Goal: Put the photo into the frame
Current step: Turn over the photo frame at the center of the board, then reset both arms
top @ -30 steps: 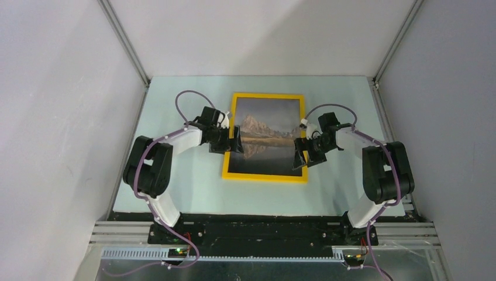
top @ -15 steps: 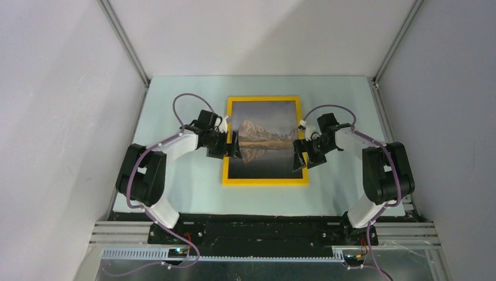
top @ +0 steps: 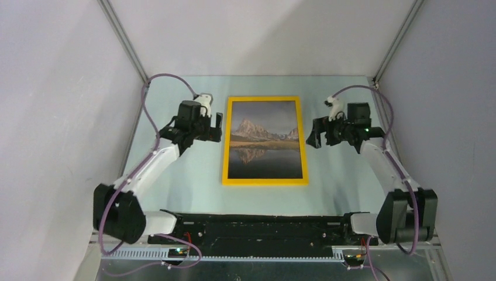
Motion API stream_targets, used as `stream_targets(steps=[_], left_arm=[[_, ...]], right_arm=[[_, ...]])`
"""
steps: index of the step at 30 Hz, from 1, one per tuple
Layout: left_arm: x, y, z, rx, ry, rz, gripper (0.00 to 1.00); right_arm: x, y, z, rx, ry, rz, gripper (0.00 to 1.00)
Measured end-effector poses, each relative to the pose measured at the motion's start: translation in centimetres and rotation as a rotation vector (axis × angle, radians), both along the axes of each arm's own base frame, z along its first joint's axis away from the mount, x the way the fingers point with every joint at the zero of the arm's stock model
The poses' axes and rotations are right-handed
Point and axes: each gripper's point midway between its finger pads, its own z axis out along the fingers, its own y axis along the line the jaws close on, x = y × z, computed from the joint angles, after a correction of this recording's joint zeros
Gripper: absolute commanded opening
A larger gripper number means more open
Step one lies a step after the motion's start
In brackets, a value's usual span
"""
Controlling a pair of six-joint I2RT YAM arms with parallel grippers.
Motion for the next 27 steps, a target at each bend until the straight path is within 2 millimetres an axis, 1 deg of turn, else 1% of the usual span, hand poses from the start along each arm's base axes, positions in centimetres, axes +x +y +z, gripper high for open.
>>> stream_targets(steps=[1, 6, 9, 13, 17, 21, 24, 27], left_arm=[[0.2, 0.9, 1.4, 0.026, -0.054, 0.017, 1.00], [0.1, 3.6, 7.0, 0.062, -0.251, 0.084, 1.00], [-0.8, 5.4, 9.0, 0.064, -0.332, 0.140, 1.00], [-2.0, 7.9, 10.2, 0.068, -0.392, 0.218, 1.00], [-2.9, 9.9, 11.5, 0.061, -0.443, 0.276, 1.00], [-3.7, 11.6, 13.0, 0.054, -0.499, 0.330, 1.00], [-4.1, 12.6, 13.5, 0.055, -0.521, 0.362, 1.00], [-4.8, 13.6, 13.4, 0.059, -0.536, 0.393, 1.00]], right_arm=[[0.6, -0.9, 1.4, -0.010, -0.065, -0.031, 0.99], [1.8, -3.5, 6.3, -0.037, -0.265, -0.121, 0.99], [1.9, -4.9, 8.2, -0.045, -0.335, -0.169, 0.99], [1.7, -6.7, 9.8, -0.059, -0.390, -0.228, 0.99], [1.4, -7.7, 10.3, -0.072, -0.397, -0.271, 0.99], [1.0, -8.7, 9.4, -0.093, -0.351, -0.325, 0.99], [0.7, -9.6, 9.2, -0.111, -0.340, -0.363, 0.99], [-0.2, -10.5, 9.1, -0.126, -0.340, -0.399, 0.99]])
